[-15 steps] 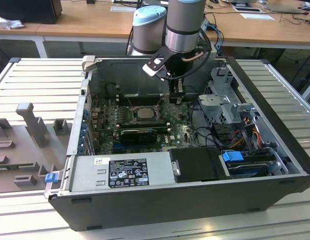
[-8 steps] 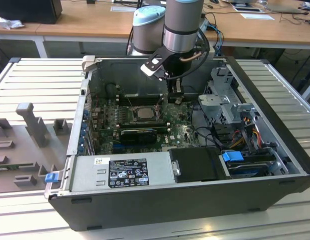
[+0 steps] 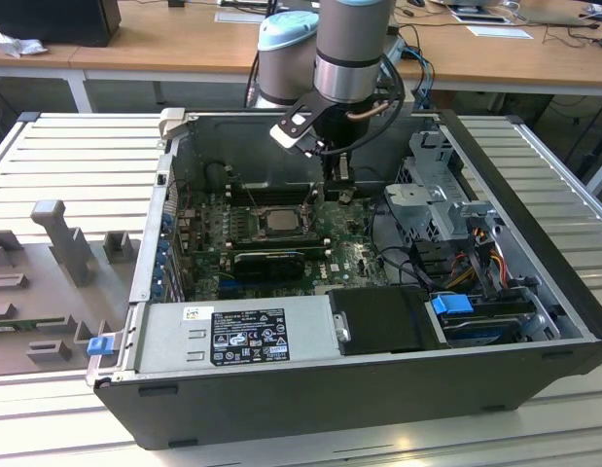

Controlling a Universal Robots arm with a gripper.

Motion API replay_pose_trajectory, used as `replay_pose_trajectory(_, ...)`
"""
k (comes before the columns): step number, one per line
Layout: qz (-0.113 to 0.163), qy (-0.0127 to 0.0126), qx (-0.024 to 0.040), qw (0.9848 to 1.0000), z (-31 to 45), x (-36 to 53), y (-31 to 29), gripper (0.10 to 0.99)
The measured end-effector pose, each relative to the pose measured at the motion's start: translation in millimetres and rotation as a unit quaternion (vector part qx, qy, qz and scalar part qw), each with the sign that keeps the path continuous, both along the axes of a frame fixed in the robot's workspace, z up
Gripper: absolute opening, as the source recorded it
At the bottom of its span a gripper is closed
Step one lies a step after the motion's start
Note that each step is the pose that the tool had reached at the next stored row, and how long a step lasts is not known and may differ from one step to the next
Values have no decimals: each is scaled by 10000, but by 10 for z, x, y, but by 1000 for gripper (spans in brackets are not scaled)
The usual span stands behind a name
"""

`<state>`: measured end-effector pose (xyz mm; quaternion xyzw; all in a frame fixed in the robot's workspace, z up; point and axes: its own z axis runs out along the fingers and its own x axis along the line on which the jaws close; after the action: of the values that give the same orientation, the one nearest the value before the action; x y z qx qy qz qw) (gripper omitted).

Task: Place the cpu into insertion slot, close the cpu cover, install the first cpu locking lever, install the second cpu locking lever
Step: 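Place the cpu into insertion slot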

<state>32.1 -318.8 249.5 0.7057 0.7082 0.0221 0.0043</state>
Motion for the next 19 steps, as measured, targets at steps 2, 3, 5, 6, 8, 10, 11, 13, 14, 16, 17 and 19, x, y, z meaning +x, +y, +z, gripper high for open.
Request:
replay_pose_trajectory(2, 0, 0, 0, 10000, 0, -9, 0, 106)
replay_pose_trajectory(3, 0, 0, 0, 10000, 0, -12, 0, 106)
replay_pose_trajectory(5, 0, 0, 0, 10000, 0, -25, 0, 106)
replay_pose_trajectory(6, 0, 0, 0, 10000, 0, -31, 0, 106)
replay_pose_trajectory(8, 0, 0, 0, 10000, 0, -36, 0, 106)
replay_pose_trajectory(10, 0, 0, 0, 10000, 0, -45, 0, 106)
replay_pose_trajectory(11, 0, 0, 0, 10000, 0, -48, 0, 106)
replay_pose_trajectory(13, 0, 0, 0, 10000, 0, -55, 0, 106)
replay_pose_trajectory(14, 0, 0, 0, 10000, 0, -58, 0, 106)
replay_pose_trajectory(16, 0, 0, 0, 10000, 0, -63, 0, 106)
replay_pose_trajectory(17, 0, 0, 0, 10000, 0, -68, 0, 106)
replay_pose_trajectory(19, 0, 0, 0, 10000, 0, -77, 0, 106)
